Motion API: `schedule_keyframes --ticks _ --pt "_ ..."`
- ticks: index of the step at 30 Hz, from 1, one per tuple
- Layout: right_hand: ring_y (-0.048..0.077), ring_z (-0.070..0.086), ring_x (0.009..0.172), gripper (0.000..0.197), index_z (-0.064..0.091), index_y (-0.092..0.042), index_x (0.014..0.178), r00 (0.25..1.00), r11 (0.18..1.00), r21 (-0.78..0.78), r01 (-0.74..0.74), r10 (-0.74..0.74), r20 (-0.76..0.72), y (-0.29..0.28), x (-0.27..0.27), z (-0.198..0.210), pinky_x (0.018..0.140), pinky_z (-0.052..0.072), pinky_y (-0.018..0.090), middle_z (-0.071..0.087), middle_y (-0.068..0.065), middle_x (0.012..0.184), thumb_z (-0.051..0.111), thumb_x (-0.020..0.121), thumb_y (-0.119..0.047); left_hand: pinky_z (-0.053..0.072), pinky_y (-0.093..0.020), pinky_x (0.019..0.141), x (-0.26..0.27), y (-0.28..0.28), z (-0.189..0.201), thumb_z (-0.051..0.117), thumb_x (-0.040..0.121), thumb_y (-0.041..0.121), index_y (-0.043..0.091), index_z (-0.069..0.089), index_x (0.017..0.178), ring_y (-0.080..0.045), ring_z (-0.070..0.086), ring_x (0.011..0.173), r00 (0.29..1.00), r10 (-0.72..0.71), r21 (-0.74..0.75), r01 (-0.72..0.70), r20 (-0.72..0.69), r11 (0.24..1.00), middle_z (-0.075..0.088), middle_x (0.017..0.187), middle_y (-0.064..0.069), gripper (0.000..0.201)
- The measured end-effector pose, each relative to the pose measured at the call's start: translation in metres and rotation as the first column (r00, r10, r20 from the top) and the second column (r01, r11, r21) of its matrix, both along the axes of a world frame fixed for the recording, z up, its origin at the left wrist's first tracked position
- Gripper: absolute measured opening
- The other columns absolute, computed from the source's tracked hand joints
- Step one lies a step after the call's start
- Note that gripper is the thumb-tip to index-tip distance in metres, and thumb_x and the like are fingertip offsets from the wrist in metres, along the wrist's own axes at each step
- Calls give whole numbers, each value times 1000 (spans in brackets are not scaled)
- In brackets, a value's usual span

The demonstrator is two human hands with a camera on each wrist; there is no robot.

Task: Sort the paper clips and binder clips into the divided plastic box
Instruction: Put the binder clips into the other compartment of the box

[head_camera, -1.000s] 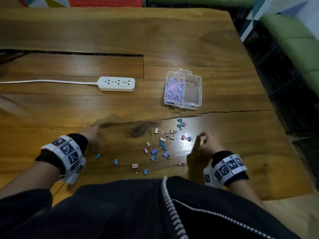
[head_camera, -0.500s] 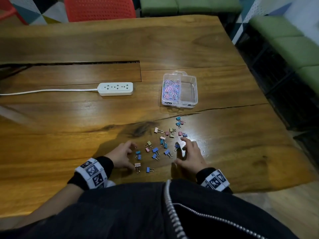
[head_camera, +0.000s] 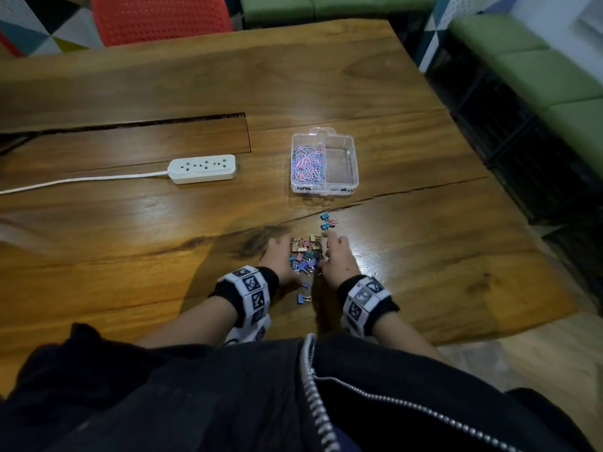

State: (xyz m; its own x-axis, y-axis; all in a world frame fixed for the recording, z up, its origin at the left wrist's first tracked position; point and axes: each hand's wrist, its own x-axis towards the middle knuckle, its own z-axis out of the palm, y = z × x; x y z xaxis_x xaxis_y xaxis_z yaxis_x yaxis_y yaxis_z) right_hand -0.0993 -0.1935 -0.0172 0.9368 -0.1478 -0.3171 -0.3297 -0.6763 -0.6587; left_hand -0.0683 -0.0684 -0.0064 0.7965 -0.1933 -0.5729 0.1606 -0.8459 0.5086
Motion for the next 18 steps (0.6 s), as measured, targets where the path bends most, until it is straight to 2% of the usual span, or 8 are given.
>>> schedule_keyframes --ticks 2,4,6,7,9,12,16,18 --pt "23 46 114 67 32 -21 137 1000 997 -75 12 -13 -13 -14 8 3 91 42 27 36 11 132 64 80 -7 34 -44 108 2 -3 2 84 60 22 22 15 146 -33 27 135 993 -122 93 121 0 988 18 147 -14 110" --pt "25 35 121 87 25 -30 141 996 976 -206 -66 51 -79 -27 9 6 96 39 35 31 10 136 75 71 -24 32 -47 109 1 -5 2 84 59 32 26 8 147 -33 16 139 963 -270 225 260 17 939 10 151 -13 117" --pt "28 28 128 99 18 -36 142 974 941 -289 -179 128 -186 -33 8 9 100 37 44 23 7 144 79 64 -34 31 -48 108 0 -7 0 82 62 35 28 8 147 -33 11 140 942 -336 283 314 30 906 6 153 -11 114" --pt "29 26 129 98 19 -37 142 960 923 -306 -233 167 -225 -34 9 9 101 36 46 20 6 147 79 65 -35 31 -48 108 1 -9 0 81 64 34 28 13 147 -33 12 140 939 -341 281 317 38 906 8 153 -11 107" --pt "28 27 128 85 29 -35 139 944 906 -304 -295 226 -241 -33 13 8 102 35 43 23 4 146 77 68 -32 33 -44 106 7 -13 1 76 71 25 24 29 142 -33 23 134 935 -347 266 317 73 910 20 147 -12 85" --pt "25 31 121 61 47 -23 129 960 937 -235 -259 224 -167 -30 20 8 101 37 37 33 5 136 72 74 -20 40 -39 99 16 -20 3 63 83 10 18 45 131 -32 38 119 916 -374 282 325 143 903 34 131 -12 52" --pt "26 40 115 33 57 -14 111 978 969 -151 -195 180 -108 -30 25 4 101 37 35 43 6 122 66 79 -10 41 -41 98 22 -23 2 50 88 4 20 44 130 -34 39 115 905 -401 311 344 141 886 34 128 -13 45" --pt "25 45 110 27 58 -10 106 975 972 -119 -204 191 -117 -31 26 3 98 39 33 45 -1 106 66 79 -11 42 -41 98 22 -22 0 46 89 1 19 43 131 -33 39 116 892 -422 320 357 162 877 35 129 -14 45"
